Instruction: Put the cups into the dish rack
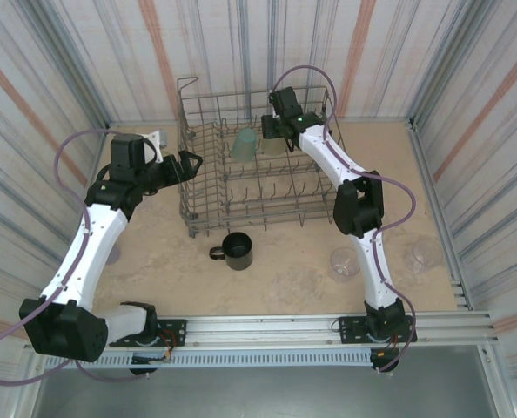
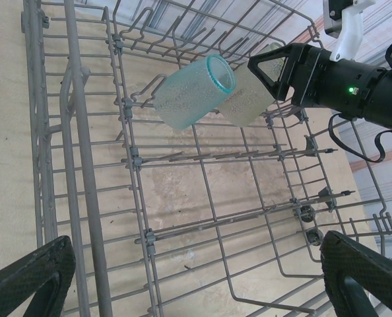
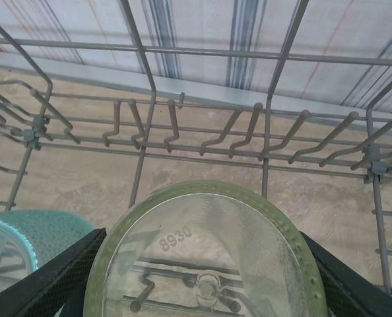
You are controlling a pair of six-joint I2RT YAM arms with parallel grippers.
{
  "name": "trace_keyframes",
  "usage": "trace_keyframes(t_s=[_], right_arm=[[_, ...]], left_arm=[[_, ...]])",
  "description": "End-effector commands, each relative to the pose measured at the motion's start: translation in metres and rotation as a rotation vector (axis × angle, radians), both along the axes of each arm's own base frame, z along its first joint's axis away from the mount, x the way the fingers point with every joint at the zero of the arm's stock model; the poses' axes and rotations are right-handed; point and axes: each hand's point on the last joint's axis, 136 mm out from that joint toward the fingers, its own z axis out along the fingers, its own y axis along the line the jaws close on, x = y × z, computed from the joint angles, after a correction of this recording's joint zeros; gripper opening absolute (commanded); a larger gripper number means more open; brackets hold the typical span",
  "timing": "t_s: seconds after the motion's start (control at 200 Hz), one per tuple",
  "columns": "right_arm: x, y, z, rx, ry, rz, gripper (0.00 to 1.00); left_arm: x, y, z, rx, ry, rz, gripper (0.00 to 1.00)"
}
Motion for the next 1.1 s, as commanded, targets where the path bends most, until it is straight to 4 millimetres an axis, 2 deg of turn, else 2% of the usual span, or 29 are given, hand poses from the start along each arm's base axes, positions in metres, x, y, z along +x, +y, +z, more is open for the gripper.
trace_keyframes(t_s=[0.0, 0.195, 0.391, 0.501, 0.606, 0.716, 0.887, 1.097], right_arm=[[0.01, 0.002, -0.006, 0.025, -0.007, -0.018, 0.36], [0.011, 0.002, -0.027, -0.003, 0.018, -0.022, 0.36], [0.007, 0.012, -0.045, -0.041, 0.035, -0.004, 0.37], [0.004, 0.016, -0.05, -0.052, 0.041, 0.001, 0.4], [0.001, 0.023, -0.045, -0.054, 0.033, 0.016, 0.41], [-0.003, 0.033, -0.044, -0.059, 0.025, 0.04, 0.56], [-0.009, 0.037, -0.044, -0.035, 0.05, 0.039, 0.67], [-0.018, 0.037, -0.025, 0.015, 0.064, 0.022, 0.82]], left_arm=[[-0.004, 0.005, -0.005, 0.024, 0.004, -0.003, 0.99], [-0.005, 0.007, -0.006, 0.026, 0.008, 0.001, 0.99], [-0.005, 0.007, -0.006, 0.026, 0.009, 0.001, 0.99], [-0.005, 0.009, -0.005, 0.027, 0.009, 0.005, 0.99], [-0.005, 0.01, -0.003, 0.026, 0.005, 0.008, 0.99], [-0.004, 0.011, -0.004, 0.027, 0.007, 0.015, 0.99], [-0.004, 0.011, -0.001, 0.019, 0.002, 0.014, 0.99], [-0.007, 0.011, 0.004, 0.013, -0.006, 0.015, 0.99]])
